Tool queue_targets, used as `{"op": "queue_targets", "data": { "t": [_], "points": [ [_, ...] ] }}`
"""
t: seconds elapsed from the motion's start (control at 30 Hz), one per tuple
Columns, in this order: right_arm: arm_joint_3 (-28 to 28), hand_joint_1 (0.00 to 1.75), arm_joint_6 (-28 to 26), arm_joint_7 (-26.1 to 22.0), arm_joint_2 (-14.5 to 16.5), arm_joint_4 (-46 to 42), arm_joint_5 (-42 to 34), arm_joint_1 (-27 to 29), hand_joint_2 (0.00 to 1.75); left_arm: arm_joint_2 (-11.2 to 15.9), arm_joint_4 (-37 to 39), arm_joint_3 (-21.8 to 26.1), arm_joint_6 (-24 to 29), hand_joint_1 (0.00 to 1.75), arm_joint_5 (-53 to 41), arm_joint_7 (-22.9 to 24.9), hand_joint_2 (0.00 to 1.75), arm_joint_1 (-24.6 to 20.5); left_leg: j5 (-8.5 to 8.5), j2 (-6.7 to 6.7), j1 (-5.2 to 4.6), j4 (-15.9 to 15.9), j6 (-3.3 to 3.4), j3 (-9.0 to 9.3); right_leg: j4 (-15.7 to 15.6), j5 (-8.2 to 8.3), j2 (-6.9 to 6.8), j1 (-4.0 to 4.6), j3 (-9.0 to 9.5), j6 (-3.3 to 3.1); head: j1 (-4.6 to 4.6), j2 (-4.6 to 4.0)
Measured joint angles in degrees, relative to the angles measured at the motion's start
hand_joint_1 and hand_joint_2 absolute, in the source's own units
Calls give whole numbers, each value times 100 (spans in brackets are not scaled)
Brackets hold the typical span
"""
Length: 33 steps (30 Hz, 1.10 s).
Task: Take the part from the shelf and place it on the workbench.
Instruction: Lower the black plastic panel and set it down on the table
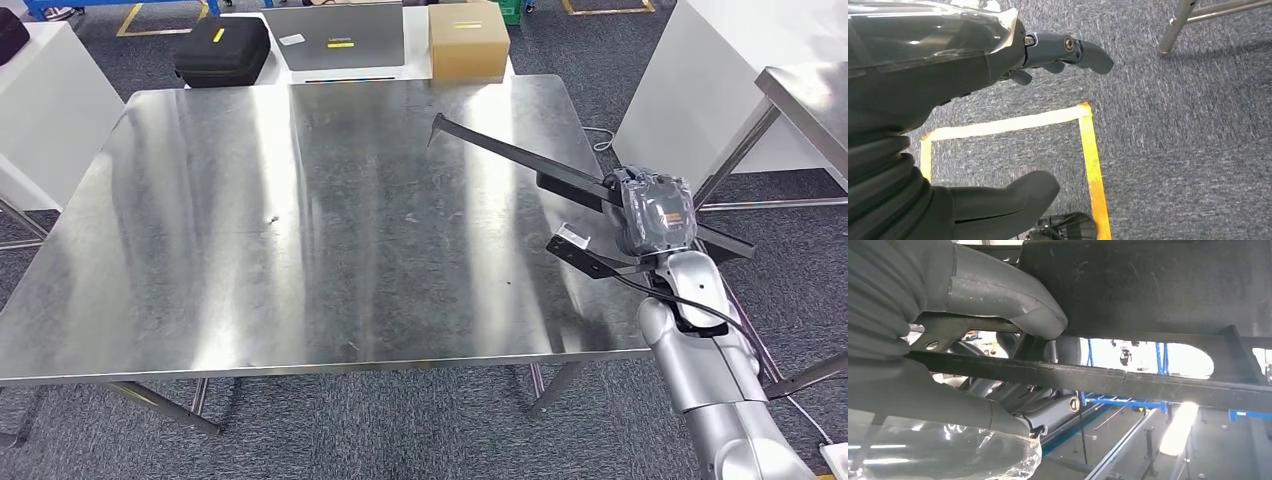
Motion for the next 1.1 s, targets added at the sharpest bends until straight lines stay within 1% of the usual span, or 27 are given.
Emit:
{"op": "queue_targets", "data": {
  "t": [0.3,0.43,0.53,0.63,0.73,0.83,0.97,1.1],
  "points": [
    [188,175,54,-327,133,457,-413,-478,175,-40,0,-2,140,0,-3,-397,175,-11,1,-6,-55,14,-3,-11,0,6,-5,-5,-8,7,1,0],
    [373,175,-199,-563,287,912,-422,-799,175,-69,0,-28,467,0,-91,-745,175,-41,5,-4,-63,14,2,-25,0,12,-2,-8,-5,18,1,0],
    [617,175,-460,-863,498,1419,-401,-1113,175,-101,0,-97,675,0,-157,-985,175,-87,8,-1,-64,16,7,-27,0,16,1,-8,-5,23,1,0],
    [898,175,-677,-1127,794,1999,-470,-1465,175,-125,0,-154,692,0,-171,-1018,175,-140,11,-2,-64,19,10,-25,0,17,2,-8,-9,23,-1,0],
    [1125,175,-780,-1275,1068,2457,-564,-1742,175,-131,0,-207,721,0,-202,-1005,175,-160,11,-7,-64,23,10,-23,0,17,-3,-8,-22,23,-1,0],
    [1271,175,-820,-1363,1277,2755,-627,-1900,175,-131,0,-261,753,0,-234,-984,175,-163,11,-7,-64,23,9,-26,0,17,-5,-9,-27,23,-1,0],
    [1355,175,-829,-1372,1415,2969,-634,-1978,175,-132,0,-278,758,0,-236,-975,175,-165,10,-8,-65,23,9,-29,0,16,-5,-8,-27,24,-1,0],
    [1413,175,-819,-1444,1482,3098,-704,-2010,175,-131,0,-286,769,0,-241,-961,175,-164,10,-7,-68,23,10,-35,0,17,-3,-9,-24,24,0,0]
  ]
}}
